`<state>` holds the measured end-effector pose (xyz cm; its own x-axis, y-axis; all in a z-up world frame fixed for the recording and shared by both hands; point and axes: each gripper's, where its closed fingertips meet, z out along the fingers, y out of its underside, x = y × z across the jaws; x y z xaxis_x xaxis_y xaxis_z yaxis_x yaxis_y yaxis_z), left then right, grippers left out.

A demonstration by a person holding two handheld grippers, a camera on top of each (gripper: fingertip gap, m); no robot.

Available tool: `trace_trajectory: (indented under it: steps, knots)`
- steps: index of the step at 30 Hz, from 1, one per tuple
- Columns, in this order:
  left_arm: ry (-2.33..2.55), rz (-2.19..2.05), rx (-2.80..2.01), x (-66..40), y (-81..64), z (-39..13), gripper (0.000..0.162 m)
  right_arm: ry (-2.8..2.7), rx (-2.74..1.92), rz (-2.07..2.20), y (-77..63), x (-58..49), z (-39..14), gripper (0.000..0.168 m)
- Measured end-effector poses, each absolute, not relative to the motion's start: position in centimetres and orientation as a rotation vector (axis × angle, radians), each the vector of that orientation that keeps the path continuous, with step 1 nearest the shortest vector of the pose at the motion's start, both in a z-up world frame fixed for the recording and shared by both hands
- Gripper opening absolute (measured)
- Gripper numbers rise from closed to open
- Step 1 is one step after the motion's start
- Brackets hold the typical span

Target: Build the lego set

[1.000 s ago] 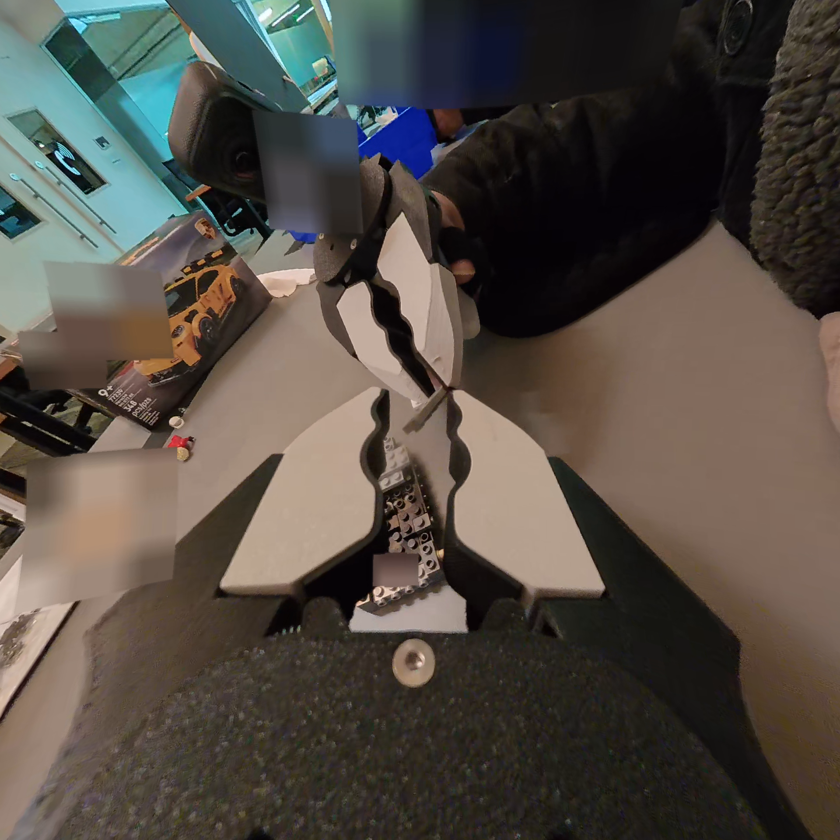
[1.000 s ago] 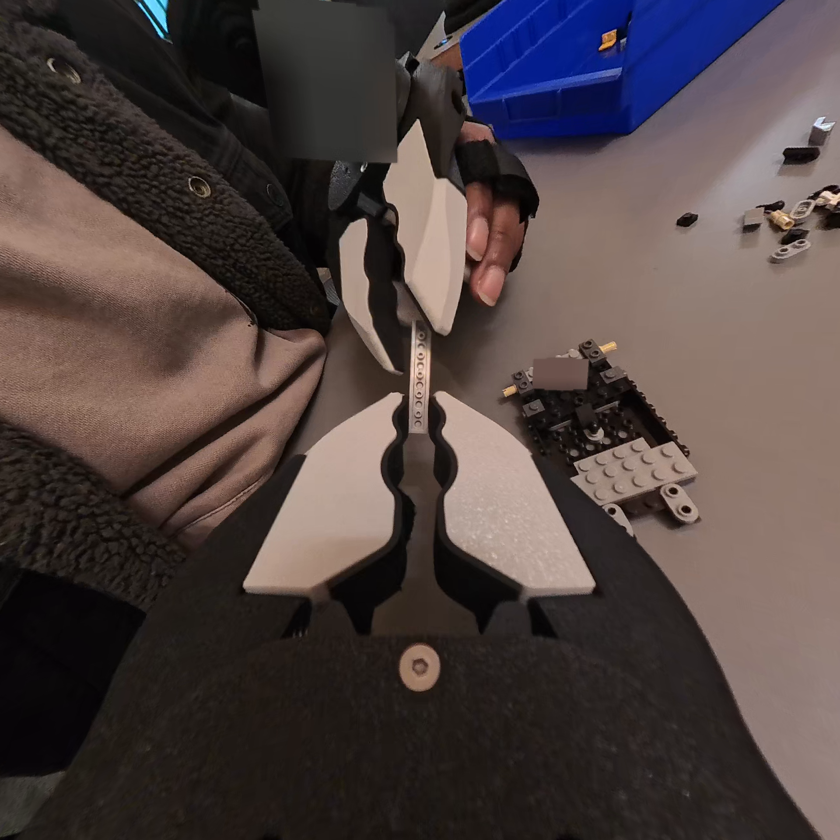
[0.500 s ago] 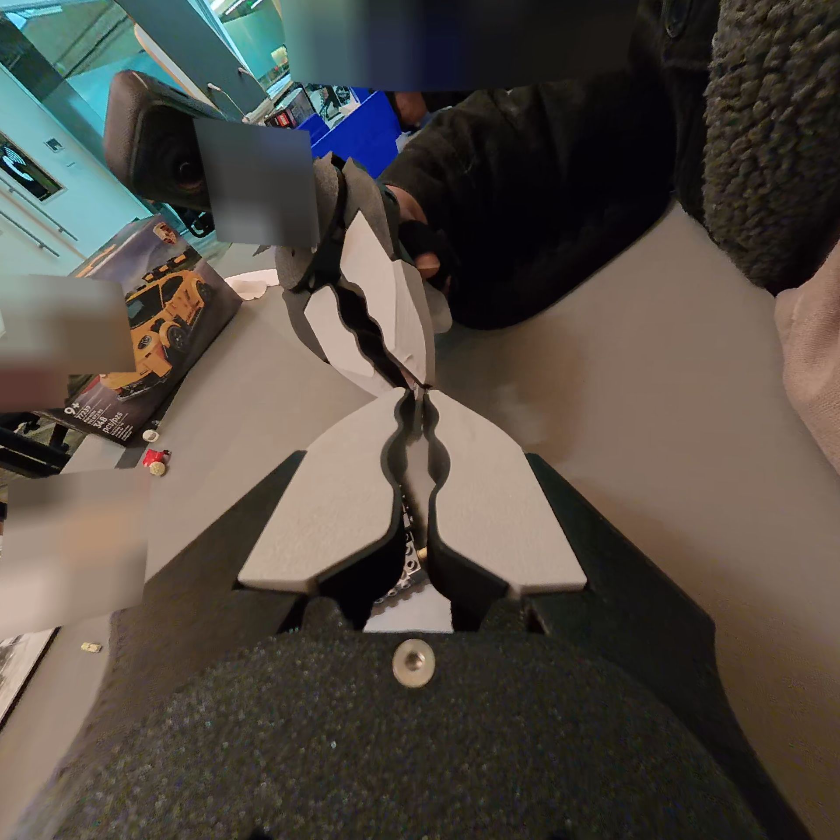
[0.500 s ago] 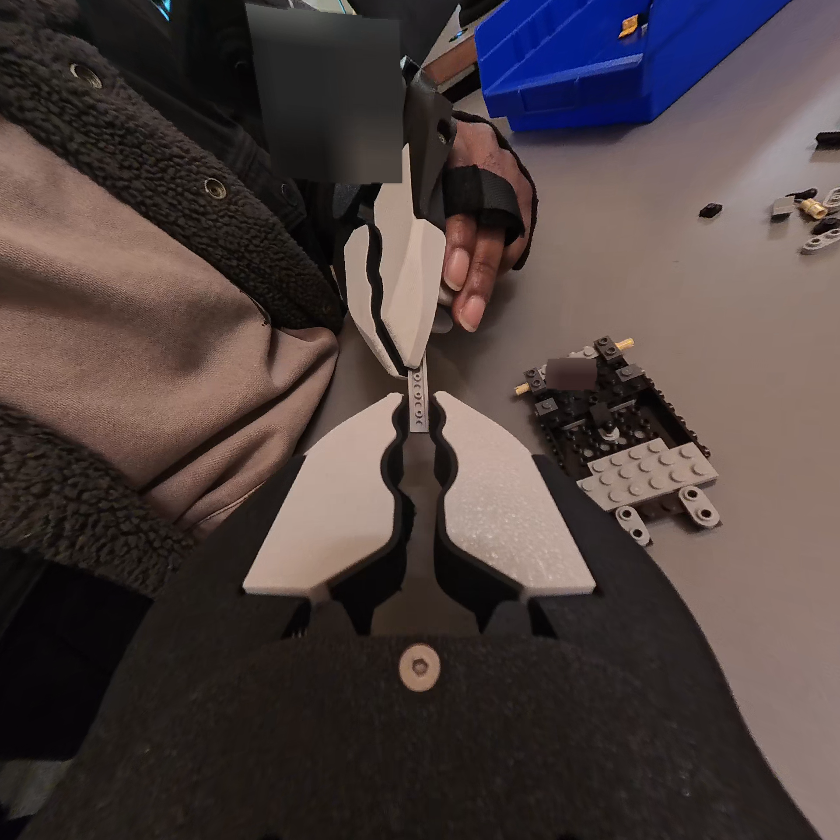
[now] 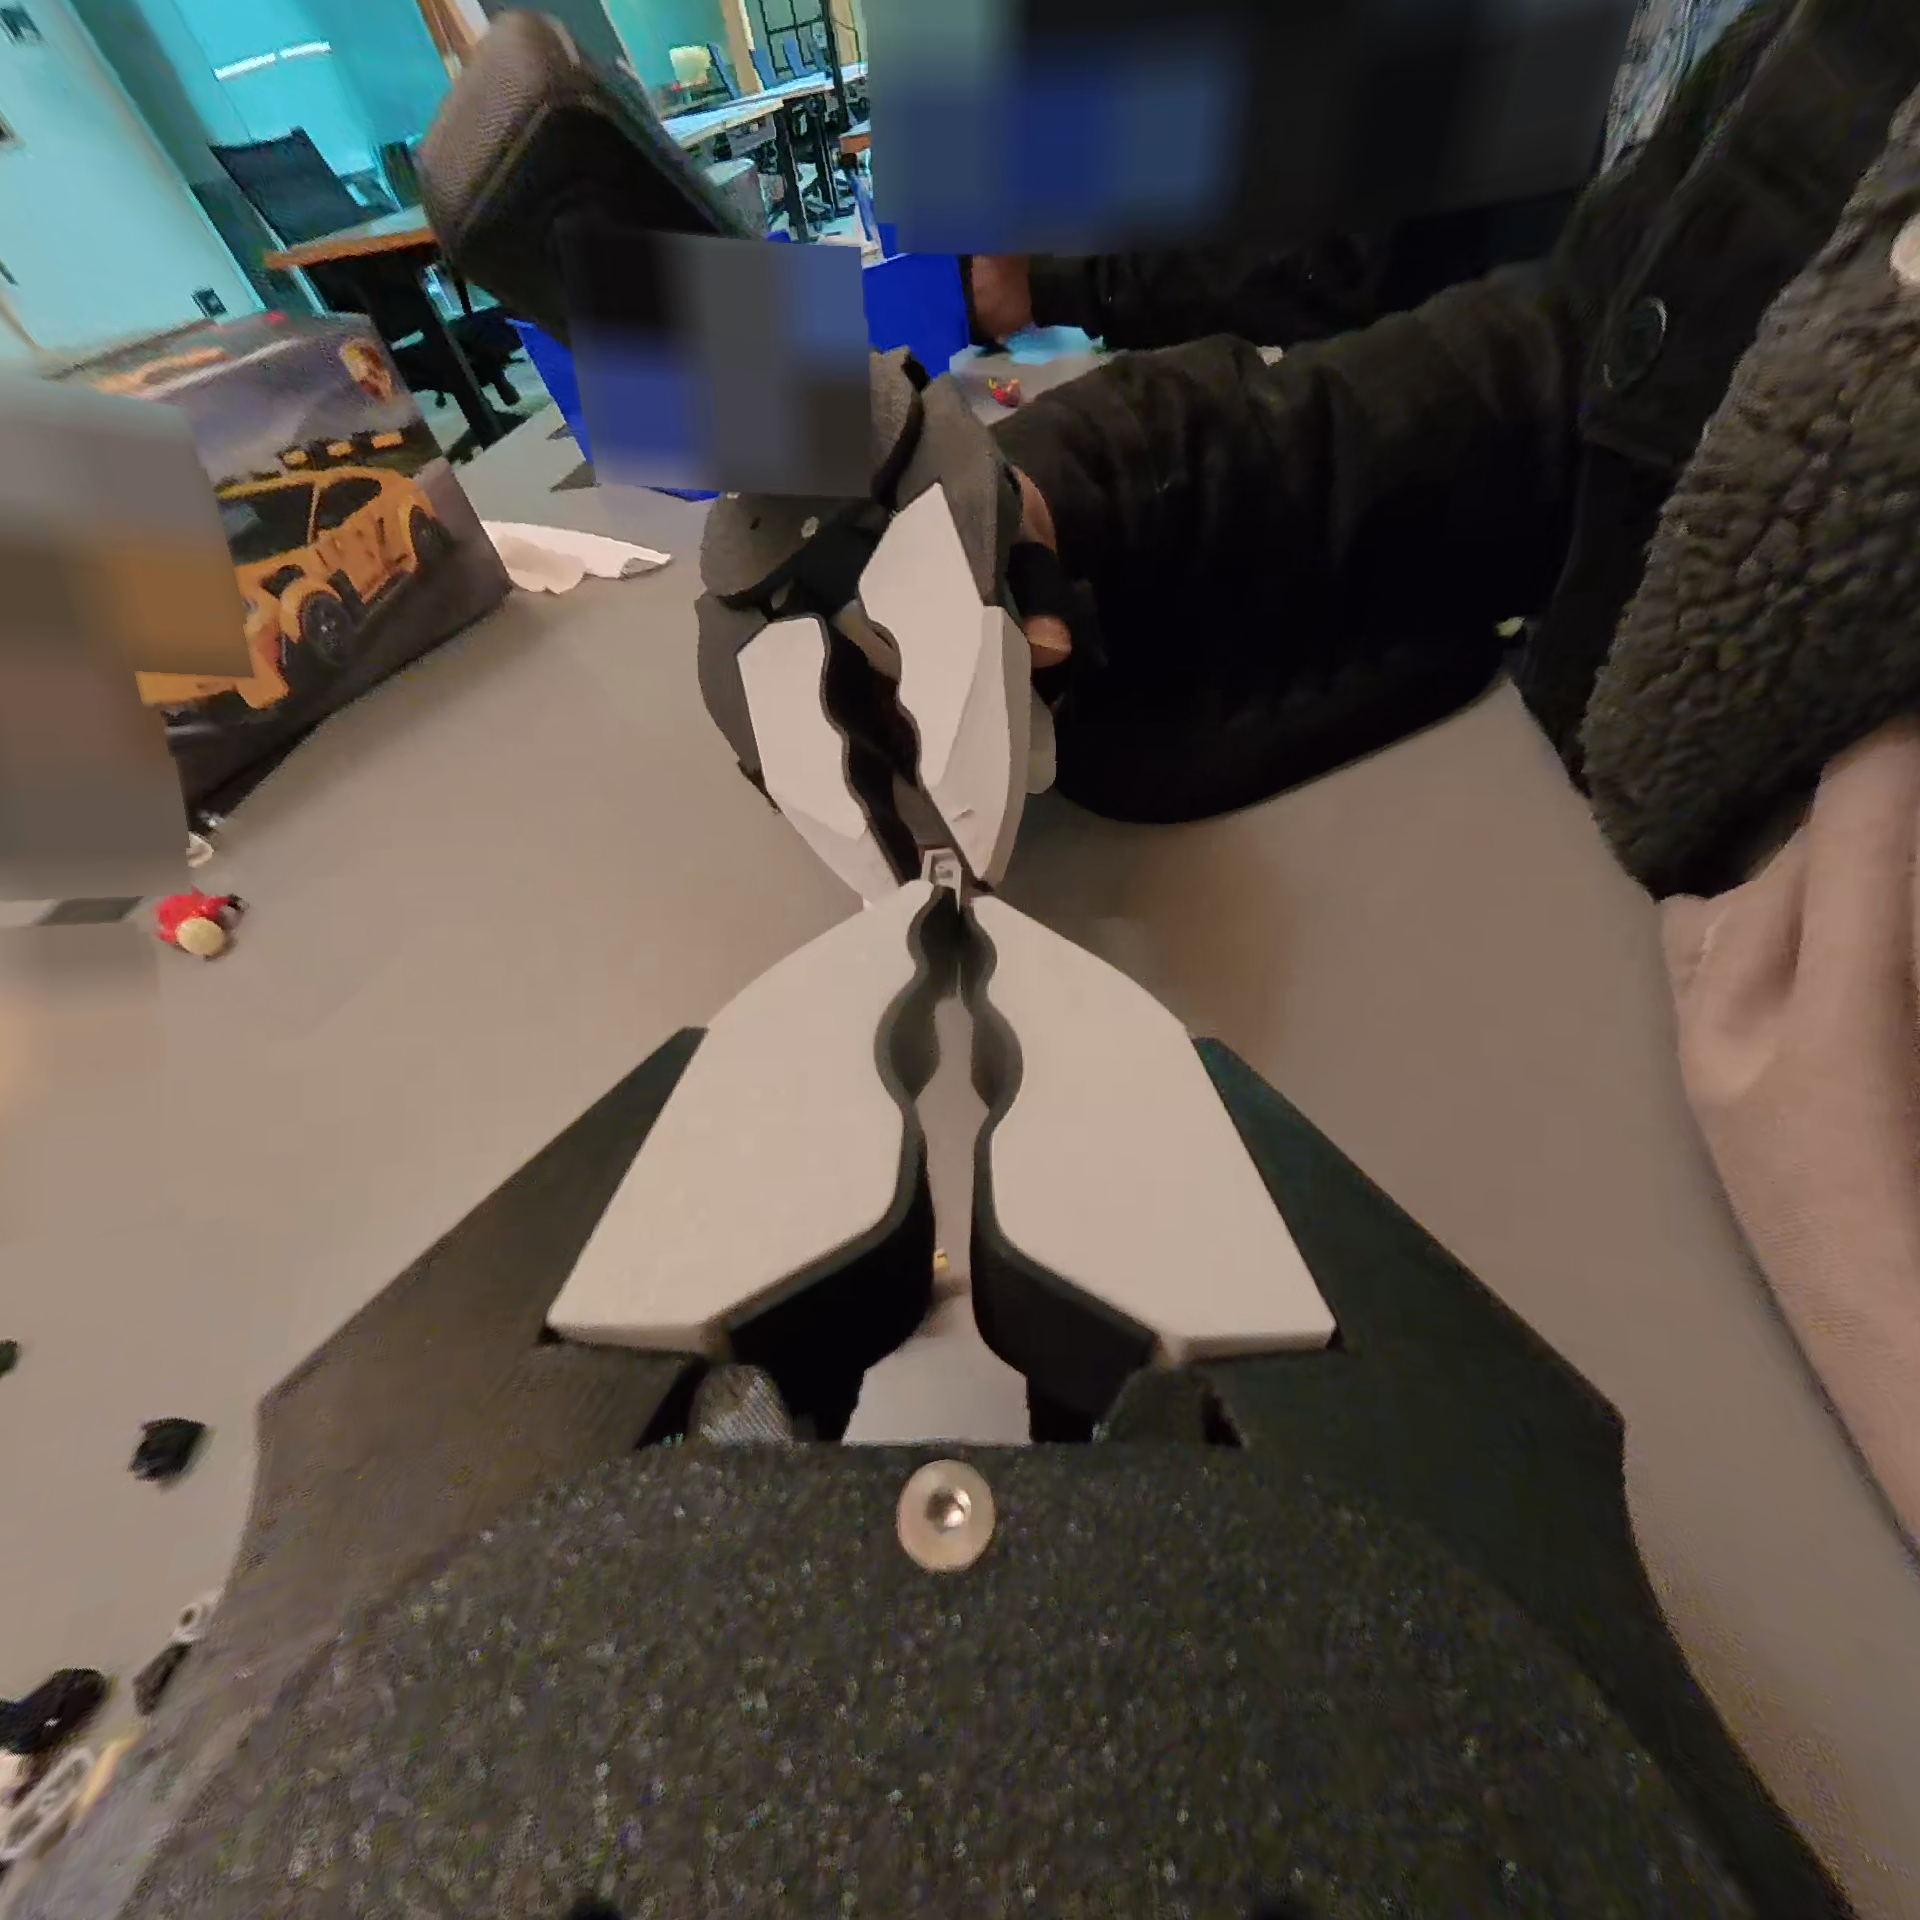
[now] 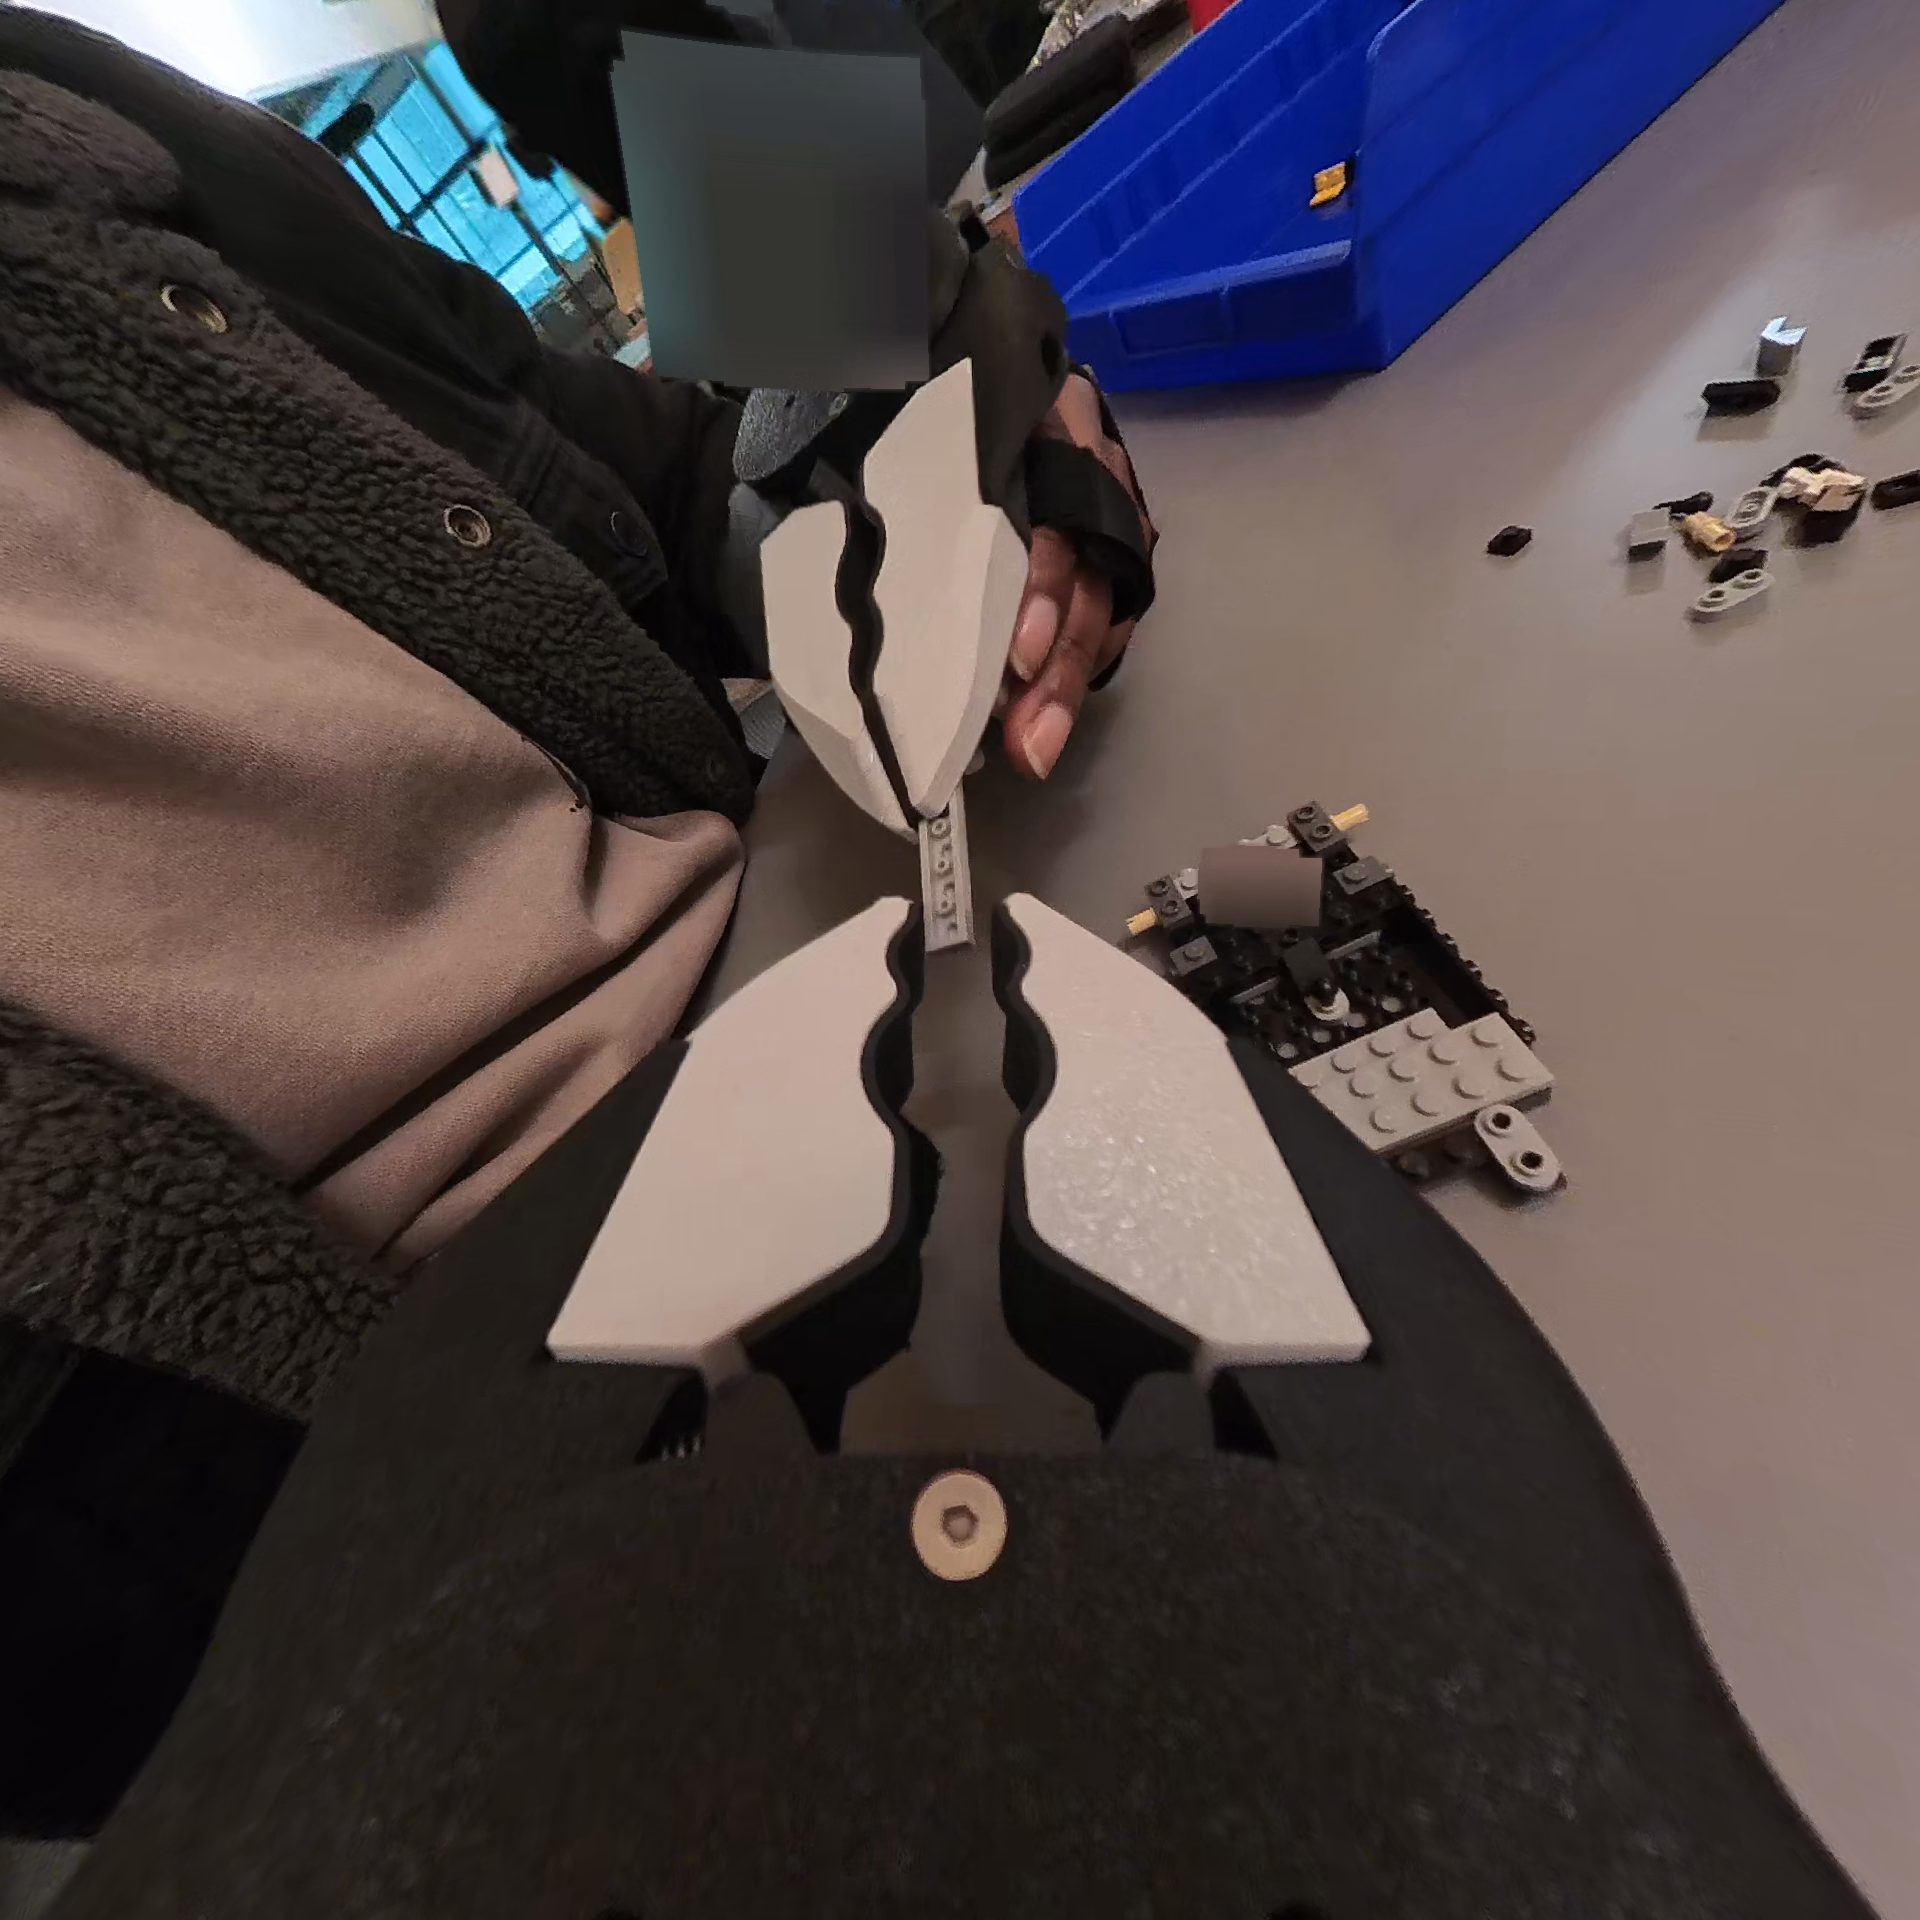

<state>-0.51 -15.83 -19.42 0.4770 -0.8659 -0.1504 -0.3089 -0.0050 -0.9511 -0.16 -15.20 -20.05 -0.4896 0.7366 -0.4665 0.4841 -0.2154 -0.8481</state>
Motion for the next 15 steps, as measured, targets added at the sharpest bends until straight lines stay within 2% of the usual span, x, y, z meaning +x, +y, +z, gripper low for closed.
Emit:
trace_trajectory:
  steps: [15]
  knots:
    - [0.831, -0.8, -1.74, -2.0, -14.1, -19.7, 0.0, -1.749, -1.487, 1.673, -13.5, -0.7, -20.4, 0.014]
